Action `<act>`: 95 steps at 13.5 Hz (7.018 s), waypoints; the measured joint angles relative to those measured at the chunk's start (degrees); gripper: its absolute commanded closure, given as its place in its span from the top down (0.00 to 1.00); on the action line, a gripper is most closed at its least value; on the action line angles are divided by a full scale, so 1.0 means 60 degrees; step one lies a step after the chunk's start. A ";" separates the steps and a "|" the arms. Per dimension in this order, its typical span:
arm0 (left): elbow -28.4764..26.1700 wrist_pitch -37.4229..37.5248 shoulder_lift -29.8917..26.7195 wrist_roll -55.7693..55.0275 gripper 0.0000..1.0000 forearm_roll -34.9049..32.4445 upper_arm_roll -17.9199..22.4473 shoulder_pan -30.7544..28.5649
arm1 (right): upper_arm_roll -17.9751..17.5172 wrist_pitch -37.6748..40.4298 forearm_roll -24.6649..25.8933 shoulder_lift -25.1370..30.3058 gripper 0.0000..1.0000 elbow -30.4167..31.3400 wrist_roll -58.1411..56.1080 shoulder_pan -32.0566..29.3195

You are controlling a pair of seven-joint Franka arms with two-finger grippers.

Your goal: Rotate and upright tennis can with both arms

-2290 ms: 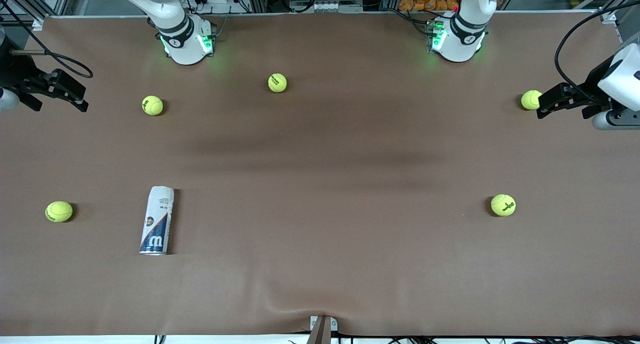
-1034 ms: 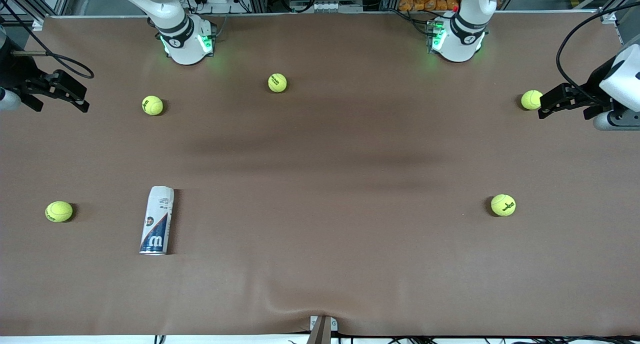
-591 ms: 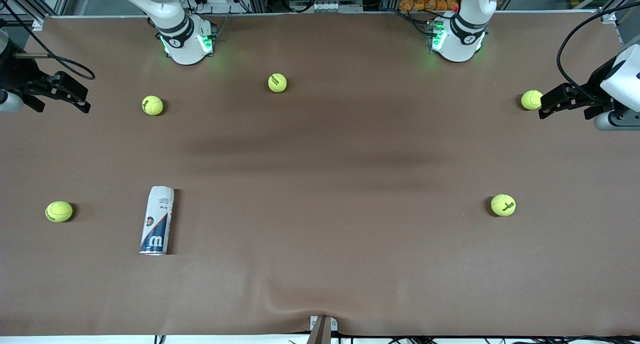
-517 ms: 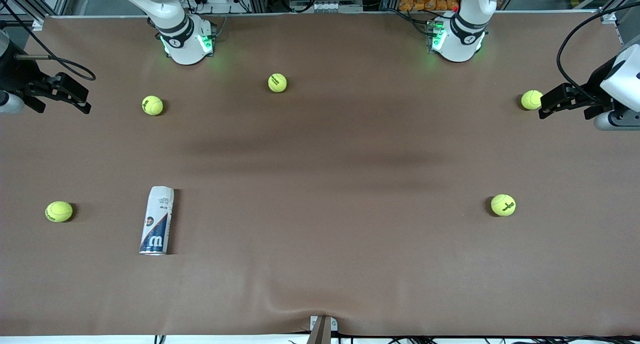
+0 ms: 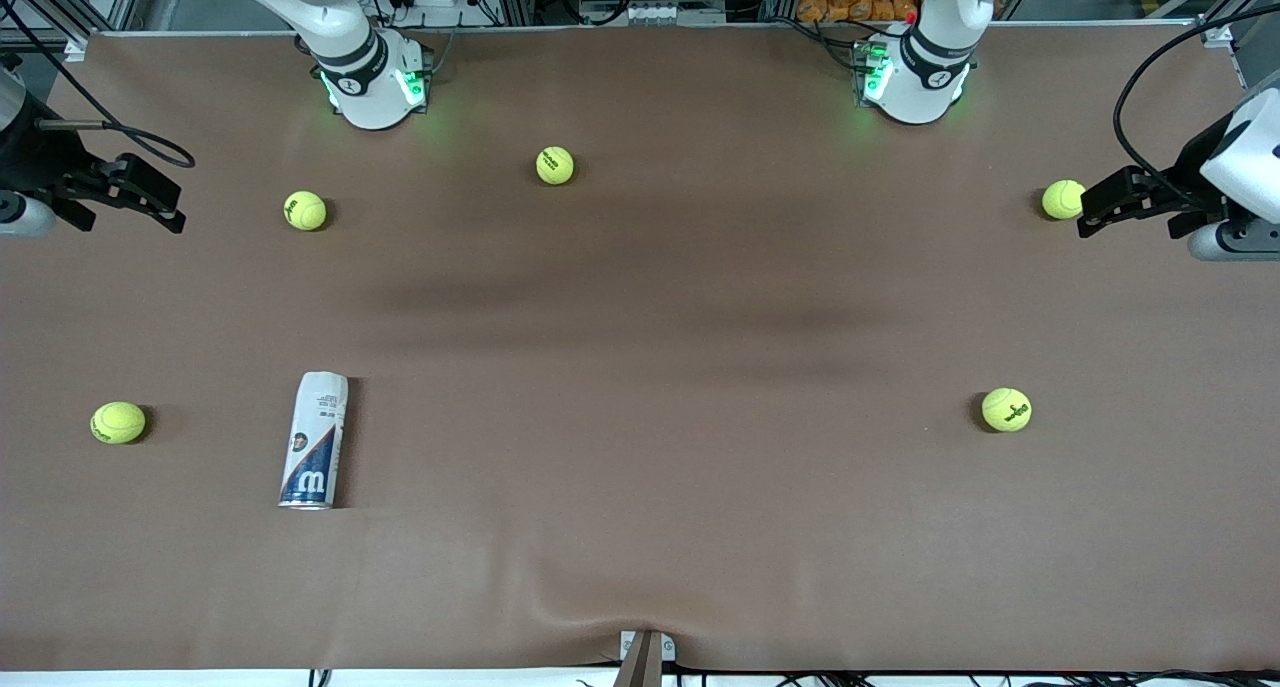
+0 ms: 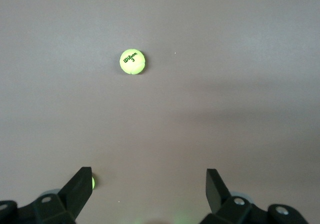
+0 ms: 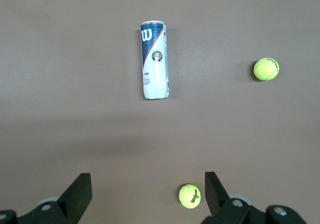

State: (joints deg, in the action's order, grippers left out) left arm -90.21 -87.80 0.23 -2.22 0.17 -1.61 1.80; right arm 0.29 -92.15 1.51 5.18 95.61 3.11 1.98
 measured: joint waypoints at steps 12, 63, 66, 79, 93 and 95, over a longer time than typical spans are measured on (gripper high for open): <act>-0.0001 -0.0001 0.0102 0.0000 1.00 0.0000 -0.0007 -0.0005 | 0.0036 -0.0639 0.0003 -0.2379 1.00 0.0099 0.0117 -0.0017; -0.0051 0.0001 0.0372 0.0010 1.00 0.0260 -0.0042 -0.0090 | -0.1321 -0.7847 0.3567 -0.8349 0.76 -0.2482 -0.4066 0.5511; -0.0081 0.0003 0.0650 0.0010 1.00 0.1077 -0.0034 -0.0105 | -0.1331 -0.8337 0.3749 -0.8743 0.76 -0.2474 -0.4607 0.6380; -0.0102 0.0054 0.1398 0.0010 1.00 0.2858 -0.0034 -0.0198 | -0.1186 -0.9342 0.3878 -0.9670 1.00 -0.2465 -0.3770 0.7483; -0.0244 0.0455 0.3148 0.2766 1.00 0.5192 -0.0025 -0.1354 | -0.1541 -0.7671 0.3790 -0.7951 1.00 -0.3028 -0.3110 0.7753; -0.0306 0.0481 0.3280 0.2908 1.00 0.5514 -0.0033 -0.1363 | -0.1485 -0.6489 0.3422 -0.7200 1.00 -0.3066 -0.3046 0.7521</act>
State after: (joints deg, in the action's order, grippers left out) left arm -92.04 -84.91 19.91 15.23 33.25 -1.81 -6.38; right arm -8.62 -131.08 22.05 -38.02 77.22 -15.17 47.10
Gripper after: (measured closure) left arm 0.000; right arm 0.000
